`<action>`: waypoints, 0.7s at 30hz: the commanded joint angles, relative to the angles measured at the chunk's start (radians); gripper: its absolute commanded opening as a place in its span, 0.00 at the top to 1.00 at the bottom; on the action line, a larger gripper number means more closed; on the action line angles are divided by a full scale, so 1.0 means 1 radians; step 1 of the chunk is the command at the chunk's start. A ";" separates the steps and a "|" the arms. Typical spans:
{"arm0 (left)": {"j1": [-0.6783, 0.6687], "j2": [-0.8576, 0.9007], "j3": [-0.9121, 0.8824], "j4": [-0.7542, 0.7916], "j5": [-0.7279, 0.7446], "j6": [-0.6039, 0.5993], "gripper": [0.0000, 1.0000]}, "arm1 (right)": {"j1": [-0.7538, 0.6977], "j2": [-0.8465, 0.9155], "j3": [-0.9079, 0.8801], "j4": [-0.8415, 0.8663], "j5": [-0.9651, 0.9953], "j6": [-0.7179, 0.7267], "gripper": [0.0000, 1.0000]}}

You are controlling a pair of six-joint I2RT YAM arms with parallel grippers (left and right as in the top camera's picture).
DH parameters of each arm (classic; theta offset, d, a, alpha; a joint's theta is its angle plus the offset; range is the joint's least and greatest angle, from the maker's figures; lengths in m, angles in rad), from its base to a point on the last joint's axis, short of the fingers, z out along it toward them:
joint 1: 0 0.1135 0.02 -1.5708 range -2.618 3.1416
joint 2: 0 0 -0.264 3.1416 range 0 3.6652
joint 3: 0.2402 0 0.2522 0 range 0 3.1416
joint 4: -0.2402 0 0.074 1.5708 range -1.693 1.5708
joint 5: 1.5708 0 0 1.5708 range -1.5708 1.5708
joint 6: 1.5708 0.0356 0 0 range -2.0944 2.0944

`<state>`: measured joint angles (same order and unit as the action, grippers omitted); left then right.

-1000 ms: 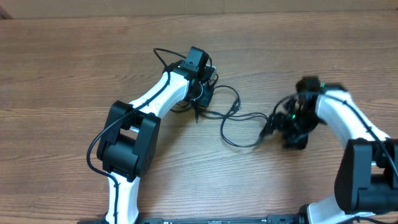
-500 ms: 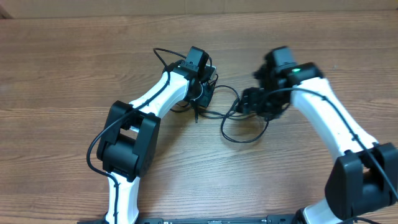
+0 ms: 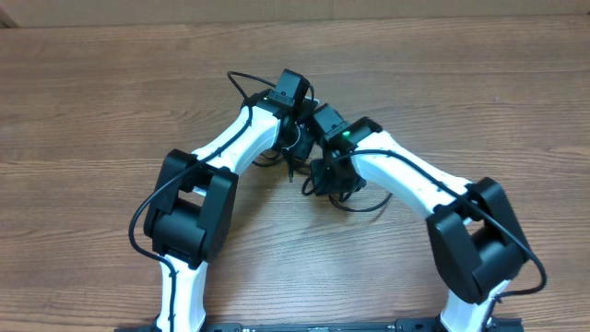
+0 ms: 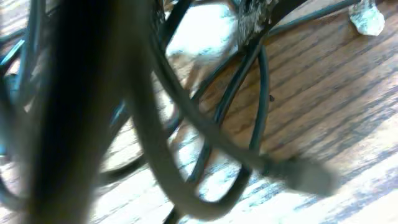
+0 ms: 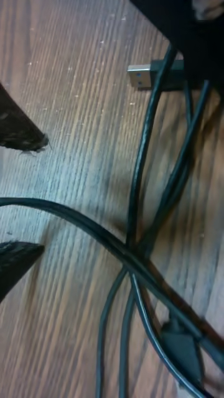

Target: Untangle cables

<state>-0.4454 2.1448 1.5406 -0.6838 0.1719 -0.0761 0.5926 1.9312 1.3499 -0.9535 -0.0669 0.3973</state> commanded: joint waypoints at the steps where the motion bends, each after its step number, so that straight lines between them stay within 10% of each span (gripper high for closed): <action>1: -0.002 0.010 -0.002 -0.005 0.009 -0.007 0.62 | -0.002 0.059 -0.002 -0.002 0.022 0.048 0.67; 4: -0.001 0.010 -0.002 -0.014 0.008 -0.007 0.62 | -0.008 0.063 -0.002 -0.013 0.031 0.048 0.85; 7: 0.004 0.010 -0.002 -0.015 0.009 -0.013 0.66 | -0.025 0.063 -0.002 -0.024 0.033 0.048 0.77; 9: 0.011 0.010 -0.002 -0.018 0.009 -0.031 0.67 | -0.037 0.063 -0.002 -0.047 0.028 0.048 0.96; 15: 0.044 0.010 -0.002 -0.046 0.009 -0.037 0.94 | -0.087 0.003 0.101 -0.119 -0.139 -0.036 0.96; 21: 0.077 0.010 -0.002 -0.062 0.033 -0.067 0.96 | -0.188 -0.061 0.224 -0.118 -0.560 -0.142 0.96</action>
<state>-0.3912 2.1475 1.5406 -0.7349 0.1867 -0.1116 0.4603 1.9530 1.4971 -1.0744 -0.3435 0.3351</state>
